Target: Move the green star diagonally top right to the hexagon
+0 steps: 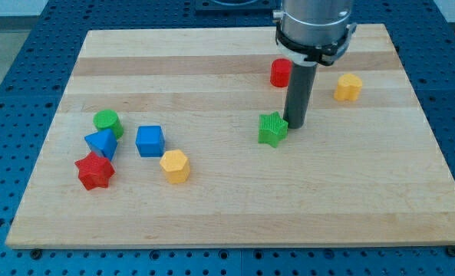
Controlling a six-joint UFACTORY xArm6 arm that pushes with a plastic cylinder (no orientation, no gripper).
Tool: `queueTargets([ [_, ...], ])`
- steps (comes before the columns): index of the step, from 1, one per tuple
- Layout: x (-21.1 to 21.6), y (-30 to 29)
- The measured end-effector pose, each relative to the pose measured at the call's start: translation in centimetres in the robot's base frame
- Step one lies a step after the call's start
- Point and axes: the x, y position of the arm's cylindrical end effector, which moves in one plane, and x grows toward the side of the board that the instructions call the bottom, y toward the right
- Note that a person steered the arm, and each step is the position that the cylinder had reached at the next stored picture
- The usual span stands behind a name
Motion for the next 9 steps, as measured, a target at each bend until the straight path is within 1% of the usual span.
queueTargets([
  [1, -1.8, -1.1],
  [4, -1.7, -1.7],
  [5, -0.1, -0.9],
  [6, 0.7, 3.7],
  [7, 4.6, 5.8],
  [9, 12.6, 5.8],
])
